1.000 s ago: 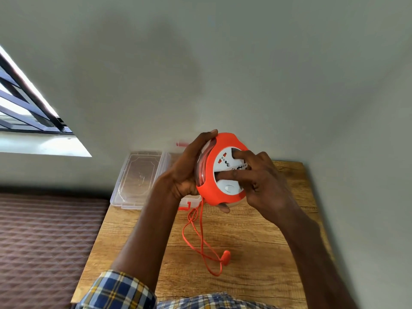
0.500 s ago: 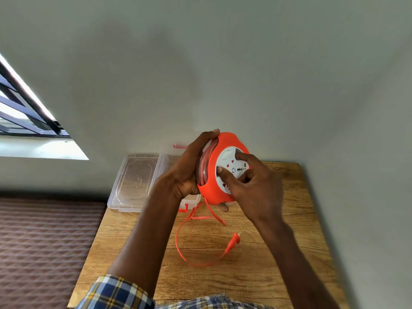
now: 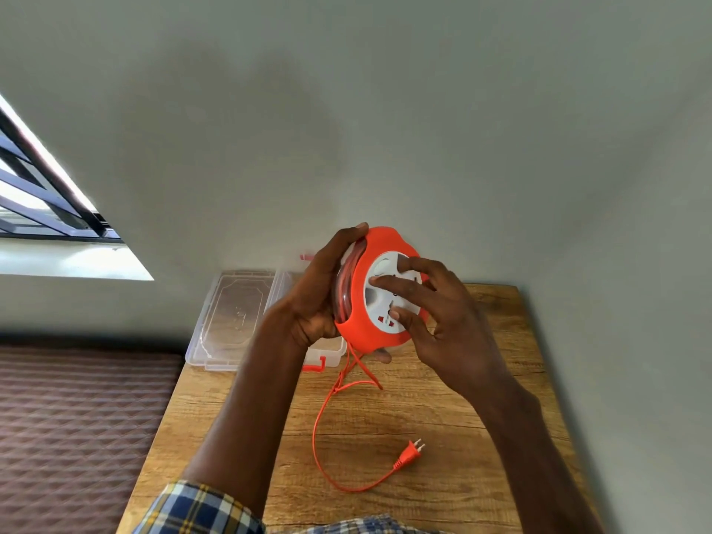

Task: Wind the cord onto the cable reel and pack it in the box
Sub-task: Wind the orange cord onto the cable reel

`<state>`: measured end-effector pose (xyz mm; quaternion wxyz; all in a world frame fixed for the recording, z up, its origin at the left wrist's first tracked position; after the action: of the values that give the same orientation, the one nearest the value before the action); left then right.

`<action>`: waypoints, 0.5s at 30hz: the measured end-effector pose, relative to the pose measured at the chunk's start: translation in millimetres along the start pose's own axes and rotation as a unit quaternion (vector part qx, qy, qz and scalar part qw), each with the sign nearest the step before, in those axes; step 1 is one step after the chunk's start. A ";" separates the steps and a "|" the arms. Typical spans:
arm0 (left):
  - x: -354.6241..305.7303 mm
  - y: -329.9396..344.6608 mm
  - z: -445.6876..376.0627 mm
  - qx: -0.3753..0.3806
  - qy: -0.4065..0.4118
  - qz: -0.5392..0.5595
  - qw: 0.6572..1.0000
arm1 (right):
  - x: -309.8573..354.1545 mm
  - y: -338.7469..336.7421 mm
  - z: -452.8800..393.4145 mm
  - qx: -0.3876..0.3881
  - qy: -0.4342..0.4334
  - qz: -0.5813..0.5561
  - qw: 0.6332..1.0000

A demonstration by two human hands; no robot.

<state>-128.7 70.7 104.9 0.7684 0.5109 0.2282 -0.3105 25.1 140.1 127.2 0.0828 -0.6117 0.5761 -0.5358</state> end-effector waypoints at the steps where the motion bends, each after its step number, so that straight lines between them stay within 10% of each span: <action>1: 1.0 -1.5 0.3 0.003 -0.005 0.001 1.000 | -0.3 -0.1 -0.8 0.018 -0.002 0.007 1.000; 15: 2.0 -6.3 -1.2 -0.012 0.001 -0.018 1.000 | -6.7 -3.1 -3.3 0.043 0.008 -0.017 0.999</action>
<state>-131.8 69.5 99.0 0.7684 0.4977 0.2419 -0.3214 26.1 148.2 127.0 0.0957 -0.6127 0.5427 -0.5665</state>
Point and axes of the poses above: each hand's wrist, its own z-axis away from the middle knuckle, its own y-axis out of the palm, x = y × z, the point moved 4 cm from there along -z, towards the middle knuckle, and after that the axes turned 4 degrees about -x, right-handed, at the moved point
